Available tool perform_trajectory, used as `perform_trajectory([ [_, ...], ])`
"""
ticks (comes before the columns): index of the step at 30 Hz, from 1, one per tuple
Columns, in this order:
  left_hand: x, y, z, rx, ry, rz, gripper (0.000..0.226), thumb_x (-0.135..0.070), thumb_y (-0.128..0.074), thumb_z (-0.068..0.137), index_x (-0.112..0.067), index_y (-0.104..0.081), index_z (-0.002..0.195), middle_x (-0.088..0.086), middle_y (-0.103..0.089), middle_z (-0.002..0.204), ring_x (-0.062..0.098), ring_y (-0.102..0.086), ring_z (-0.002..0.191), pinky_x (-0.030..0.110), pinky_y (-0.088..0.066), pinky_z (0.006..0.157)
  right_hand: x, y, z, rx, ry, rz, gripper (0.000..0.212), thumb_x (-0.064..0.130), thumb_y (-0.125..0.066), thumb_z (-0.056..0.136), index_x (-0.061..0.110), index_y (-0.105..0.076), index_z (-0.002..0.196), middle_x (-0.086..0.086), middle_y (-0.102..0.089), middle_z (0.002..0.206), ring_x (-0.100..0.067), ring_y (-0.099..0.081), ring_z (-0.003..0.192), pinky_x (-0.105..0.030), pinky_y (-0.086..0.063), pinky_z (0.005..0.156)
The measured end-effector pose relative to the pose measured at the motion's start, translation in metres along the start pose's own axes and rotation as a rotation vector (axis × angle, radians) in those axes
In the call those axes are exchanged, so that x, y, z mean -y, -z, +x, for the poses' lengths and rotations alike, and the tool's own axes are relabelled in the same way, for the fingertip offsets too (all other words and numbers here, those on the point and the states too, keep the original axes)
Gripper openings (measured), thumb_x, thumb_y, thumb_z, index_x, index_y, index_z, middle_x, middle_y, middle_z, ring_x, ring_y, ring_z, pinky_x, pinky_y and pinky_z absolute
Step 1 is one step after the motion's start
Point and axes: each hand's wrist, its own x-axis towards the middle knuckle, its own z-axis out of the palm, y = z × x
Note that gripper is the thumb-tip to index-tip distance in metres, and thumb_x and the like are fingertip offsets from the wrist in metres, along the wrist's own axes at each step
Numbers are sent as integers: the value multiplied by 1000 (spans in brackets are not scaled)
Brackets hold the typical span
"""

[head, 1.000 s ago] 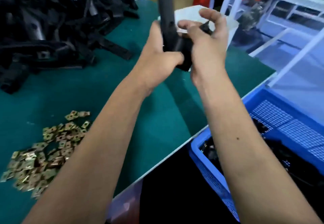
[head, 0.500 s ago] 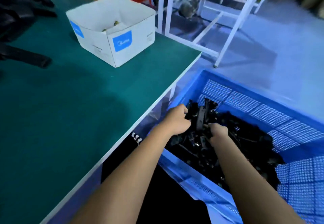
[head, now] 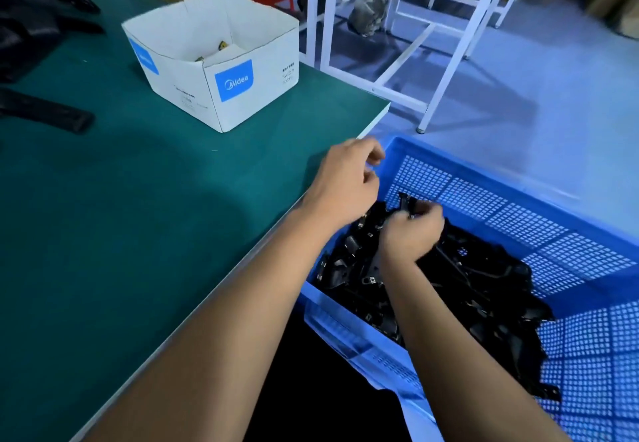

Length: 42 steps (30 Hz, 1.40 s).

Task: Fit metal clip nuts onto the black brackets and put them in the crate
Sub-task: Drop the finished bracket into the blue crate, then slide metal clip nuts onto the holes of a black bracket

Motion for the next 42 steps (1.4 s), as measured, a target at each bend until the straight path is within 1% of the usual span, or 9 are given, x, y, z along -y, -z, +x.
perform_trajectory([
  [4, -20, 47, 14, -237, -107, -55, 25, 3, -57, 77, -10, -65, 98, -3, -68, 93, 7, -65, 74, 21, -53, 68, 98, 2, -23, -84, 539, 249, 29, -6, -54, 77, -3, -63, 105, -18, -63, 104, -30, -58, 94, -34, -42, 82],
  [10, -9, 150, -9, -577, -25, -83, 31, 10, -48, 75, -6, -65, 95, -6, -67, 89, 9, -68, 82, 25, -57, 75, 201, -15, -90, 190, 737, 546, 25, -3, -52, 76, 1, -62, 98, -7, -65, 91, -22, -62, 85, -41, -52, 79],
  [14, 20, 244, -70, -840, 133, 27, 32, 8, -46, 73, -11, -64, 92, -7, -66, 84, 9, -67, 79, 34, -59, 77, 238, -57, -190, 665, 758, 510, 18, 2, -56, 80, 12, -64, 93, 12, -62, 78, -17, -63, 74, -36, -52, 75],
  [19, 69, 343, -176, -1040, 332, 262, 20, -3, -57, 81, -11, -63, 98, -3, -69, 88, 10, -66, 82, 31, -57, 78, 241, -89, -320, 1658, 813, -132, 9, 17, -67, 95, 11, -64, 88, -13, -72, 81, -19, -66, 52, -28, -48, 47],
  [22, 101, 382, -239, -1191, 492, 446, 18, -14, -59, 83, -10, -64, 100, -4, -66, 91, 11, -62, 82, 29, -53, 79, 240, -96, -376, 1832, 1065, -497, 38, 41, -74, 94, 5, -62, 99, -12, -72, 79, -19, -71, 51, -27, -55, 46],
  [28, 147, 407, -282, -971, 938, 558, 51, -53, -62, 94, -23, -60, 135, 13, -59, 130, 30, -58, 117, 33, -42, 98, 254, -89, -416, 1967, 1405, -719, 44, 57, -85, 75, 20, -67, 91, -5, -73, 84, -16, -75, 59, -23, -56, 50],
  [35, 150, 410, -285, -1038, 783, 451, 28, -40, -77, 88, -19, -79, 106, -3, -76, 103, 15, -70, 100, 31, -52, 95, 244, -84, -415, 2226, 1620, -583, 15, 27, -88, 79, 27, -77, 90, 19, -71, 68, 5, -63, 59, -15, -48, 57],
  [38, 147, 408, -283, -909, 666, 472, 18, -32, -76, 90, -17, -81, 99, -3, -72, 105, 10, -65, 101, 23, -48, 97, 237, -90, -408, 2310, 1537, -366, 12, 21, -85, 83, 20, -75, 89, 8, -75, 78, 1, -65, 67, -21, -53, 64],
  [42, 141, 399, -278, -694, 538, 424, 24, -28, -66, 97, -12, -78, 83, -3, -72, 79, 4, -63, 78, 29, -50, 79, 221, -104, -398, 2373, 946, 3, 9, 1, -72, 93, 1, -62, 92, -19, -73, 87, -19, -70, 68, -25, -52, 54],
])
